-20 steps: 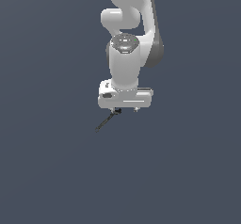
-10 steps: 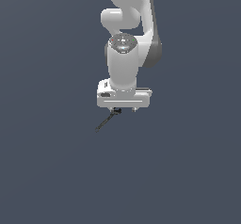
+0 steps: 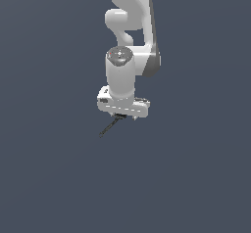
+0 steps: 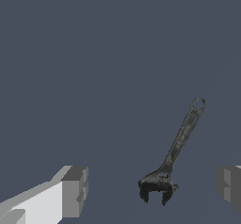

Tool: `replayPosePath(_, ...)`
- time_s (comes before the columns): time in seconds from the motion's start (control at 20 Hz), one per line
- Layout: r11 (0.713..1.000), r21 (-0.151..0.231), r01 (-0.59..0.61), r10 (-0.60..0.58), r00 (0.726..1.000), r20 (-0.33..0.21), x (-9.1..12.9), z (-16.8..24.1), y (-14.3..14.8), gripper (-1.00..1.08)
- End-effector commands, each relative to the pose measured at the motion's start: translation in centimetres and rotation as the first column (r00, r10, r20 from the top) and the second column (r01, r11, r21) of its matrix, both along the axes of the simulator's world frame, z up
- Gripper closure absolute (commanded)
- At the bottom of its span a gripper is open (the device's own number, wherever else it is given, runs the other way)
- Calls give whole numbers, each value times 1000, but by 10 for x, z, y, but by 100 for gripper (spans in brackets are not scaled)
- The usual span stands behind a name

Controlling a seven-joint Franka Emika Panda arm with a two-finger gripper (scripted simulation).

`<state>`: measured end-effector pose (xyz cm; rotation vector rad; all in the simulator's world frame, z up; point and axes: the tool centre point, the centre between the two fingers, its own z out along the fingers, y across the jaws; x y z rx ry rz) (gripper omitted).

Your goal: Pick up the object and move it to a goal position.

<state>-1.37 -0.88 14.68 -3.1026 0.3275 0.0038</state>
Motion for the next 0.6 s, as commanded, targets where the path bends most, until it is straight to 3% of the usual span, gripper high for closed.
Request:
replayPosePath(0.0,997,1,76,-76,997,-2,-6,-13,-8,-92)
replayPosePath(0.2,975,-1,223,-223,975,-5,-18,-37,-25,-92)
replayPosePath(0.55,904,-11,426,-427,904,-5,-39,-70,-49,-92)
